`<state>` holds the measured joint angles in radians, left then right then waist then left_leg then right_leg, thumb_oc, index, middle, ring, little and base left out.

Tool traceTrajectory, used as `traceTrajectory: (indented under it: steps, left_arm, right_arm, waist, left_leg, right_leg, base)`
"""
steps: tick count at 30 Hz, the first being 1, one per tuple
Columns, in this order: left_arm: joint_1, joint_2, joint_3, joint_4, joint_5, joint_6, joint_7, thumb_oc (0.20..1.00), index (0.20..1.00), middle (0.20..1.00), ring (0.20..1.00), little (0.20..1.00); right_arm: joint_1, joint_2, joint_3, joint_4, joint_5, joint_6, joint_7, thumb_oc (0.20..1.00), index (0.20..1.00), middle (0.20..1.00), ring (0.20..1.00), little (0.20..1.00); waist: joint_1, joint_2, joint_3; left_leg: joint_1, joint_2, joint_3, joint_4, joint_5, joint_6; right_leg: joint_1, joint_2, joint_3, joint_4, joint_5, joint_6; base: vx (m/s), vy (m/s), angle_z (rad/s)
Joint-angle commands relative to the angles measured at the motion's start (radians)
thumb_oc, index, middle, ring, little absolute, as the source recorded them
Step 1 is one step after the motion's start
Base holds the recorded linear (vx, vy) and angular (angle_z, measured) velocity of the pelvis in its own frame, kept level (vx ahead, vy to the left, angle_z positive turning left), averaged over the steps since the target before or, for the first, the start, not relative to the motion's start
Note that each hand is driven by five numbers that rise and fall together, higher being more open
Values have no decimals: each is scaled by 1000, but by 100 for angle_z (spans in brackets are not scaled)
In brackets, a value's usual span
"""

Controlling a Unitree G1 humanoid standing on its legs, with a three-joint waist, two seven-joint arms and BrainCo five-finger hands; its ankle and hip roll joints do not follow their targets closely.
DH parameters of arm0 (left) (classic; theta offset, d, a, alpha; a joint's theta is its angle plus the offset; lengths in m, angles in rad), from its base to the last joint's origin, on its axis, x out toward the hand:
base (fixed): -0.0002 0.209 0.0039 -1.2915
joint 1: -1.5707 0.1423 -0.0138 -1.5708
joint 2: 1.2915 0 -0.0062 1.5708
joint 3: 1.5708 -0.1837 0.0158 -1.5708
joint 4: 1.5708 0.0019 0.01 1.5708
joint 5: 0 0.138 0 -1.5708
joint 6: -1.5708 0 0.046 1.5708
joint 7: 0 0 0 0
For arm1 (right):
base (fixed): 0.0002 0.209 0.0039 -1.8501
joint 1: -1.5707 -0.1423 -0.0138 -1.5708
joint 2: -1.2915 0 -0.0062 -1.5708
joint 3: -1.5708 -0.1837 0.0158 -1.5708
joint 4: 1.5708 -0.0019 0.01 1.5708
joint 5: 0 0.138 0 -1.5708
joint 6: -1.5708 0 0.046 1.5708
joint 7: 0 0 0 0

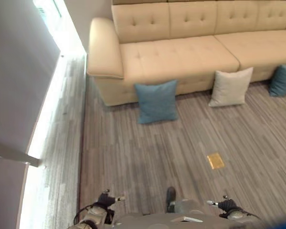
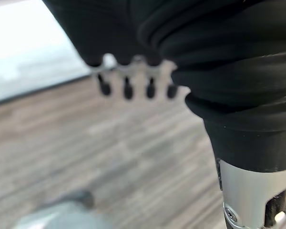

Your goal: Pick up all the scattered cushions and arrange them neatly on the sofa.

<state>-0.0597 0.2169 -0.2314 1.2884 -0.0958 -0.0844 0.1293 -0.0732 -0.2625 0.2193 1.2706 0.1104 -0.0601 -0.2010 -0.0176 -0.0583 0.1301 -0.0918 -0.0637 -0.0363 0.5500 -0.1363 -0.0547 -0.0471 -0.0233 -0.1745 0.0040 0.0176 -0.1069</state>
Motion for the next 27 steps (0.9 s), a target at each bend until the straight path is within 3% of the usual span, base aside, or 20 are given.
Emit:
traceTrajectory:
  steps: [1,2,3,5,7,9,12,13,14,15,17,19,22,25,27]
  left_arm:
    - [-80,18,-32,-18,3,-14,-4,1000,1000,1000,1000,1000]
    - [-79,16,-35,-16,8,-12,-6,1000,1000,1000,1000,1000]
    - [-78,17,-36,-16,9,-12,-5,1000,1000,1000,1000,1000]
    - [-71,19,-34,-15,6,-14,-8,1000,1000,1000,1000,1000]
    - [-63,19,-27,-6,7,-12,-9,1000,1000,1000,1000,1000]
    - [-48,18,-19,10,21,-6,-9,1000,1000,1000,1000,1000]
    - [-40,27,-7,17,37,-2,-7,1000,1000,1000,1000,1000]
    - [-44,34,-3,10,35,0,-5,1000,1000,1000,1000,1000]
    - [-49,39,-4,0,30,-3,-5,1000,1000,1000,1000,1000]
    - [-52,40,-4,-1,27,-3,-6,1000,1000,1000,1000,1000]
    - [-57,42,-8,0,17,-6,-9,1000,1000,1000,1000,1000]
    - [-61,39,-11,8,20,-10,-8,1000,1000,1000,1000,1000]
    - [-61,38,-7,13,26,-16,-12,1000,1000,1000,1000,1000]
    - [-51,32,-7,17,31,-16,-10,1000,1000,1000,1000,1000]
    - [-48,28,-16,18,40,-17,-14,1000,1000,1000,1000,1000]
  right_arm:
    - [-42,-45,21,0,34,-15,-12,1000,1000,1000,1000,1000]
    - [-43,-49,23,-3,35,-18,-10,1000,1000,1000,1000,1000]
    - [-43,-50,25,-6,33,-20,-12,1000,1000,1000,1000,1000]
    - [-44,-52,31,-8,25,-20,-15,1000,1000,1000,1000,1000]
    - [-45,-51,32,-7,18,-16,-10,1000,1000,1000,1000,1000]
    - [-38,-46,29,-3,4,-13,-9,1000,1000,1000,1000,1000]
    - [-37,-30,32,-9,-16,-5,7,1000,1000,1000,1000,1000]
    - [-41,-26,33,-12,-23,2,10,1000,1000,1000,1000,1000]
    - [-38,-24,32,-24,-23,-3,10,1000,1000,1000,1000,1000]
    - [-41,-25,33,-24,-23,0,9,1000,1000,1000,1000,1000]
    - [-57,-28,45,-23,-25,-3,10,1000,1000,1000,1000,1000]
    - [-64,-35,55,-30,-31,1,11,1000,1000,1000,1000,1000]
    - [-60,-44,54,-25,-41,6,11,1000,1000,1000,1000,1000]
    - [-51,-43,58,-15,-40,4,13,1000,1000,1000,1000,1000]
    - [-44,-44,53,-16,-28,-5,13,1000,1000,1000,1000,1000]
  waist:
    - [-16,-12,91]
    - [-8,-15,90]
    - [-5,-14,87]
    - [21,4,88]
    - [34,16,81]
    - [33,15,60]
    - [39,16,42]
    - [38,23,49]
    - [33,32,57]
    - [34,34,58]
    - [20,34,54]
    - [-2,26,67]
    - [-14,18,69]
    - [-14,15,51]
    - [-16,18,36]
  left_leg:
    - [-43,71,-3,-56,49,5]
    - [-69,55,16,-134,-3,20]
    - [-95,44,23,-180,-7,25]
    - [-156,16,21,-306,71,21]
    - [-120,13,-1,-389,84,24]
    - [-93,-6,-20,-398,81,40]
    - [-32,-16,-15,-425,49,86]
    - [-8,-18,-14,-423,34,107]
    - [17,-19,-18,-419,15,124]
    - [31,-21,-23,-420,5,129]
    - [76,-25,-48,-440,-18,127]
    - [112,-36,-67,-437,-41,116]
    - [158,-32,-85,-444,-70,96]
    - [180,-11,-101,-454,-78,77]
    - [179,22,-105,-456,-76,45]
  right_leg:
    - [17,-31,30,50,-106,82]
    - [41,-34,31,33,-119,92]
    - [51,-34,27,25,-126,98]
    - [93,-12,40,16,-155,102]
    - [106,4,63,30,-172,107]
    - [107,-10,63,64,-174,128]
    - [44,-55,75,241,-153,182]
    - [1,-80,71,349,-113,205]
    - [-44,-101,60,438,-72,208]
    - [-61,-110,48,440,-75,201]
    - [-110,-92,42,335,-89,181]
    - [-151,-88,58,183,-41,195]
    - [-146,-85,59,113,-24,204]
    - [-111,-74,61,93,-21,183]
    - [-74,-55,51,62,-40,162]
  base:
    - [205,-79,1]
    - [251,-44,10]
    - [339,22,20]
    - [266,65,9]
    - [207,109,0]
    - [243,163,-86]
    - [224,198,-96]
    - [207,193,-11]
    - [218,150,28]
    - [216,67,38]
    - [333,-69,38]
    - [304,-113,17]
    - [273,-166,20]
    - [237,-218,46]
    - [225,-294,58]
